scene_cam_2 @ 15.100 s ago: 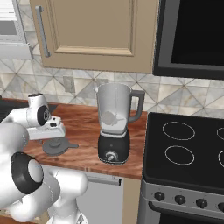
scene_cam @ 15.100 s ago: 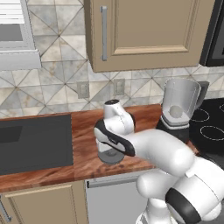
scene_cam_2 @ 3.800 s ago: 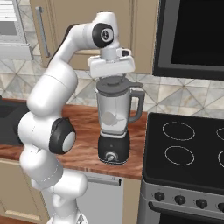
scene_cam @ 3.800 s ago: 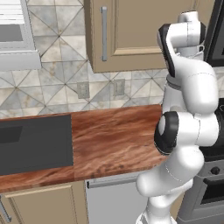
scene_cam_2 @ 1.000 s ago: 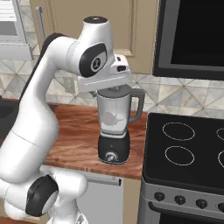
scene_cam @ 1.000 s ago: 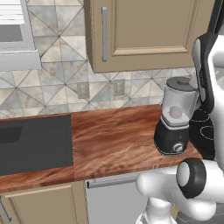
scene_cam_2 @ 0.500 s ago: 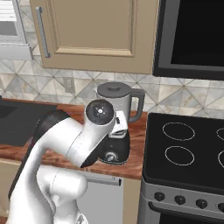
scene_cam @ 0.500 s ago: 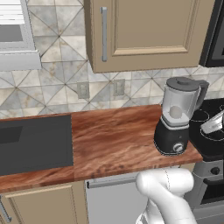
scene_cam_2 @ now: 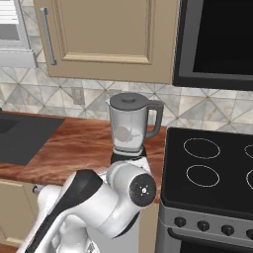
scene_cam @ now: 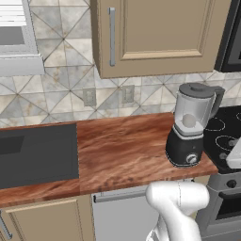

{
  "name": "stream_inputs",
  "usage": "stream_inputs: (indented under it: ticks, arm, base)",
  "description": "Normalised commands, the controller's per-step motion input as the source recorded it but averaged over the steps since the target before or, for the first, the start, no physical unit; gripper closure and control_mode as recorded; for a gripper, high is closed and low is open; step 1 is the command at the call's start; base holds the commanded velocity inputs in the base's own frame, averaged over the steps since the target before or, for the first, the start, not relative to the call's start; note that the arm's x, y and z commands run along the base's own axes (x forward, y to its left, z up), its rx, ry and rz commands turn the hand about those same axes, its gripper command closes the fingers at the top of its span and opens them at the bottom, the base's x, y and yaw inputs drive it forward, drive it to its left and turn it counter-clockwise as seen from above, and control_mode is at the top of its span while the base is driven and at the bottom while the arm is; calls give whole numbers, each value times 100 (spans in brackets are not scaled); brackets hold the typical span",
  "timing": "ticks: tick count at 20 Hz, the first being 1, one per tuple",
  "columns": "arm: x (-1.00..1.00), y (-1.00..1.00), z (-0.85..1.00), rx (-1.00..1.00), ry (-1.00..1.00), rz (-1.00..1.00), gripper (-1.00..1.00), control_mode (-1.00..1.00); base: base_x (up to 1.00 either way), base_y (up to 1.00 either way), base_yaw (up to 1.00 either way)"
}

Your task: Open the blender lid, put the peach in the blender, close the lid, and start the blender.

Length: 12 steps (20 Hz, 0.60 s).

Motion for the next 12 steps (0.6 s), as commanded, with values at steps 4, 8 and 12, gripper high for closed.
stream_inputs:
  ticks: [4,8,12]
  arm:
    - [0,0,-21,8,-13,18,-100,-100]
    - [0,8,-28,8,-10,19,-100,-100]
    - [0,12,-18,11,-9,18,-100,-100]
  base:
    - [0,0,0]
    - [0,0,0]
    - [0,0,0]
